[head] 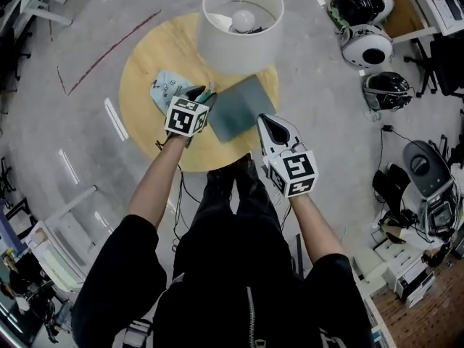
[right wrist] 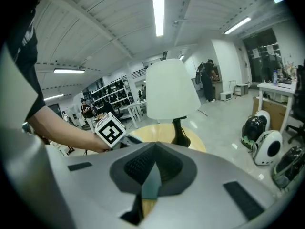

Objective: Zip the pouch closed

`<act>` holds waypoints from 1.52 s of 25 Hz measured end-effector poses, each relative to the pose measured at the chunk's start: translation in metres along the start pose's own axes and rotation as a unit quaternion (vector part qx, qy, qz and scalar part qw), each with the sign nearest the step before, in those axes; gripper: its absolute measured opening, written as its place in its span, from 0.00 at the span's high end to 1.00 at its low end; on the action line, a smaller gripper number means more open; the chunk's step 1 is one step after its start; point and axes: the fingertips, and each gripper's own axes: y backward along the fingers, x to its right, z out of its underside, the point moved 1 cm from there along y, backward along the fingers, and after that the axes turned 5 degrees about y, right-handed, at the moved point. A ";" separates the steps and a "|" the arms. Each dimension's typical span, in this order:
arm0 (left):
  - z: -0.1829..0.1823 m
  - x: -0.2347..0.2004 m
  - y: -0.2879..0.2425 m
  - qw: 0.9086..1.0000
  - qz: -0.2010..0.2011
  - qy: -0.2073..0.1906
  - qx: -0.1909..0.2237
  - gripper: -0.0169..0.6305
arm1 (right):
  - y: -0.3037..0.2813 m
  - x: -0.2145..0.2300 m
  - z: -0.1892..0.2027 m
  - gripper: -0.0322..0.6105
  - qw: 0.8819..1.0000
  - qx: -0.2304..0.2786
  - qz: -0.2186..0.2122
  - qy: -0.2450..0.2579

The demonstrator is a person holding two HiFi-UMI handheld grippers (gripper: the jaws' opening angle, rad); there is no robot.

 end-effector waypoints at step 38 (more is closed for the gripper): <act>-0.048 -0.064 0.037 0.966 0.058 0.220 0.119 0.95 | -0.015 -0.021 0.009 0.94 0.999 -0.014 -0.027 -0.009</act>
